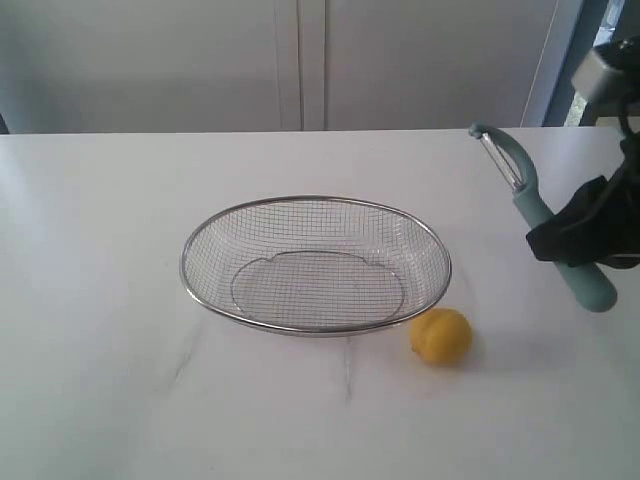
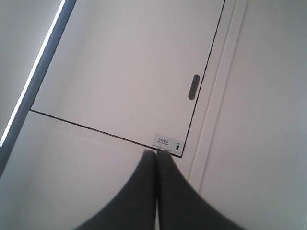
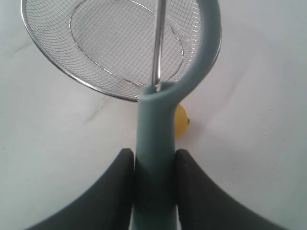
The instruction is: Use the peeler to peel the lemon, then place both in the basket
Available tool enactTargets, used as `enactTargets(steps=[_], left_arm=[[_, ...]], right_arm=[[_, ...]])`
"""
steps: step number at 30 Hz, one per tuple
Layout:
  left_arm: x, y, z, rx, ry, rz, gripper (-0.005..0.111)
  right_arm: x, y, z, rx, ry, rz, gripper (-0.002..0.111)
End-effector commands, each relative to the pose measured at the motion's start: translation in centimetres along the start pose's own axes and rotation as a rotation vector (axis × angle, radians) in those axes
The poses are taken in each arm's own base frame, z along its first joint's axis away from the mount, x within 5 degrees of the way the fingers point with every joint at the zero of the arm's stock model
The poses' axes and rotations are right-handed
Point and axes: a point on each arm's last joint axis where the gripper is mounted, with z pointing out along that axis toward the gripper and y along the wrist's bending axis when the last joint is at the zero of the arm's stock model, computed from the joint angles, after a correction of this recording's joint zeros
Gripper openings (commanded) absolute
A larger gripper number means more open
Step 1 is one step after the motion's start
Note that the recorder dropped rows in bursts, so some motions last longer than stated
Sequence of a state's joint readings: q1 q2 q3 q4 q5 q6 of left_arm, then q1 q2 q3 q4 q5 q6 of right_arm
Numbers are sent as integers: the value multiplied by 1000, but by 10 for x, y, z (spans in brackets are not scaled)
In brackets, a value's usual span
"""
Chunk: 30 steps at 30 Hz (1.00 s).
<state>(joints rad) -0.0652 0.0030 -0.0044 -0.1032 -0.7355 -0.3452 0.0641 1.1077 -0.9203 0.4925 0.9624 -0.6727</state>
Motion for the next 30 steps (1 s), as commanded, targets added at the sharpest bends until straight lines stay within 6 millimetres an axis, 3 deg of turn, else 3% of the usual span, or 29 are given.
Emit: enactTargets(steps=[1, 8, 12, 18, 30], left_arm=[[2, 2, 0, -25, 26, 21, 0], [-25, -10, 19, -4, -17, 87, 0], [-27, -13, 36, -20, 51, 54, 0], [-16, -17, 57, 11, 159, 101, 0], [25, -13, 77, 6, 470, 120, 0]], right_arm=[[-1, -1, -2, 11, -23, 11, 0], [-1, -1, -2, 10, -26, 13, 0], [-1, -1, -2, 10, -26, 13, 0], [-1, -1, -2, 10, -26, 13, 0], [-2, -1, -2, 14, -31, 32, 0]])
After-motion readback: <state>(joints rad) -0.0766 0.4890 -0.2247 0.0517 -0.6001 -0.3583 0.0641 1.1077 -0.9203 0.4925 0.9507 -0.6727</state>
